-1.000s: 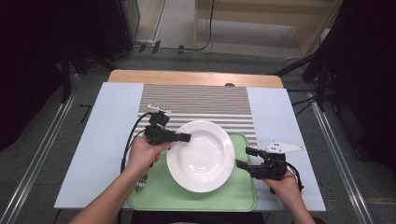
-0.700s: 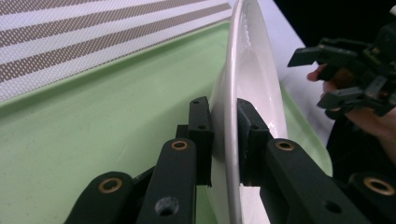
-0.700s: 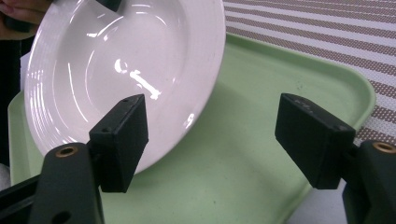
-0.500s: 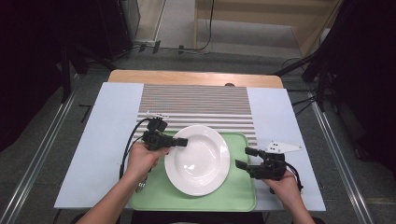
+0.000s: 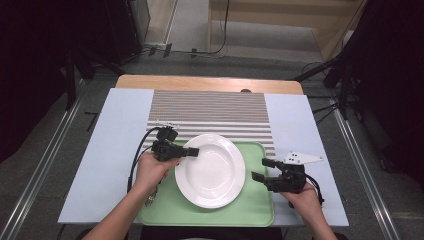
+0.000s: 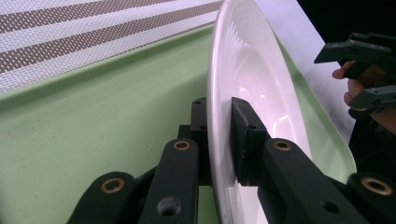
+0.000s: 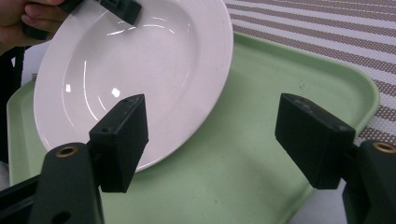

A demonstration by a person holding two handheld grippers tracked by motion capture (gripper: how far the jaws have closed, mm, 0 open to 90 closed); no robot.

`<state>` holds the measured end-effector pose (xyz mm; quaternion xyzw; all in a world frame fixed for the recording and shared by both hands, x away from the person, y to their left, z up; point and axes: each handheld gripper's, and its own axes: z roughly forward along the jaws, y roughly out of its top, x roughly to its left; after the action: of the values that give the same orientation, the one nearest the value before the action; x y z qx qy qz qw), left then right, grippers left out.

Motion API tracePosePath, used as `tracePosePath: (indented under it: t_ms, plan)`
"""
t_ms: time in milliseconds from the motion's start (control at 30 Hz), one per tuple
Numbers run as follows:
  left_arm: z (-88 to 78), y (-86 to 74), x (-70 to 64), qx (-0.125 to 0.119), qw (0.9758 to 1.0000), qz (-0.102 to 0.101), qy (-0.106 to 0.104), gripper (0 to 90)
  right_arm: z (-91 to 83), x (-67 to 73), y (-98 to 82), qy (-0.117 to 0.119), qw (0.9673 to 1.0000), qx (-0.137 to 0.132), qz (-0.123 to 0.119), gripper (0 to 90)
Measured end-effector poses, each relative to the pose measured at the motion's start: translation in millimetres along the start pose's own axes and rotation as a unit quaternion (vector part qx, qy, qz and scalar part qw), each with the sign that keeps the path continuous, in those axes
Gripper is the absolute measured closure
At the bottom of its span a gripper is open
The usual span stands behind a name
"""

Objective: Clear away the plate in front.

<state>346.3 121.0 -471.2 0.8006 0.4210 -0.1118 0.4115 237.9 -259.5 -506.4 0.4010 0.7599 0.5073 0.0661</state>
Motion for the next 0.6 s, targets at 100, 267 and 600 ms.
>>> tracePosePath:
  t_ms: [100, 267, 600]
  plan:
    - [1.0, -0.7, 3.2, 0.001, 1.0000, -0.002, 0.004, 79.2, 0.7, 0.2, 0.1, 0.001, 1.0000, 0.000, 0.000, 24.7]
    - [2.5, -3.5, 9.3, 0.007, 0.9999, -0.004, 0.010, 77.4, 1.3, 1.0, 0.0, 0.002, 1.0000, 0.003, 0.001, 24.7]
    - [5.0, -6.4, 10.2, 0.015, 0.9984, 0.026, 0.048, 72.5, 3.1, 0.4, -0.5, 0.005, 1.0000, 0.004, 0.002, 24.8]
